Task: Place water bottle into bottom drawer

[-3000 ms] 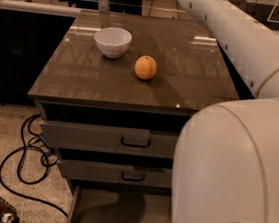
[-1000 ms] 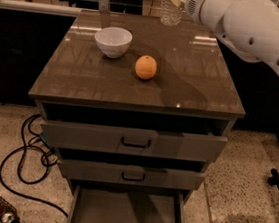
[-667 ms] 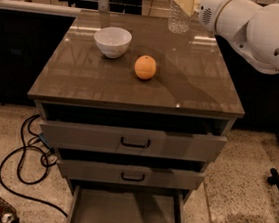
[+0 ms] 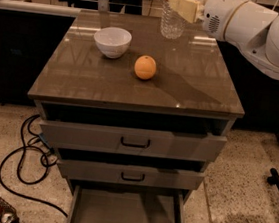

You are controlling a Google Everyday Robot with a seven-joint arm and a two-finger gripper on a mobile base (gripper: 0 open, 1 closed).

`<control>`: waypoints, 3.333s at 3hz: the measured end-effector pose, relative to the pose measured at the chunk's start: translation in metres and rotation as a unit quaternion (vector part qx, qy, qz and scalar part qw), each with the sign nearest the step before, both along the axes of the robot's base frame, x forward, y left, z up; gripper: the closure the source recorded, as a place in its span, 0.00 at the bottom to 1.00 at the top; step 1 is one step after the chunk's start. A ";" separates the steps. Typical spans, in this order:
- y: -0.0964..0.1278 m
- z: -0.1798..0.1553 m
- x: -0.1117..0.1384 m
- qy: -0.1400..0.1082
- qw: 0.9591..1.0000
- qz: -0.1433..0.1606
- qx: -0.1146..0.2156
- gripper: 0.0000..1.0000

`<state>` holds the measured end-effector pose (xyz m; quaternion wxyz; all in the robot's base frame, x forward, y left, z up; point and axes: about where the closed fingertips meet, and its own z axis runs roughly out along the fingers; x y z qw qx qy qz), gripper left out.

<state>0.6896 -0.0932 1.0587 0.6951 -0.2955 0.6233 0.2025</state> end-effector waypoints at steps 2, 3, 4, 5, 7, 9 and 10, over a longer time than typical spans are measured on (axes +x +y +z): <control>0.002 -0.001 -0.016 0.012 1.000 0.025 -0.005 1.00; 0.000 -0.007 -0.063 0.038 0.996 0.076 -0.027 1.00; -0.009 -0.017 -0.112 0.054 0.993 0.097 -0.046 1.00; -0.024 -0.045 -0.150 0.062 0.992 0.097 -0.050 1.00; -0.053 -0.137 -0.203 0.049 0.994 0.096 -0.031 1.00; -0.068 -0.192 -0.262 0.097 0.989 0.112 -0.020 1.00; -0.068 -0.192 -0.262 0.097 0.989 0.112 -0.020 1.00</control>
Offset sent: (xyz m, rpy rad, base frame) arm -0.0650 -0.0012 -0.0046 -0.0393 0.0961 0.1922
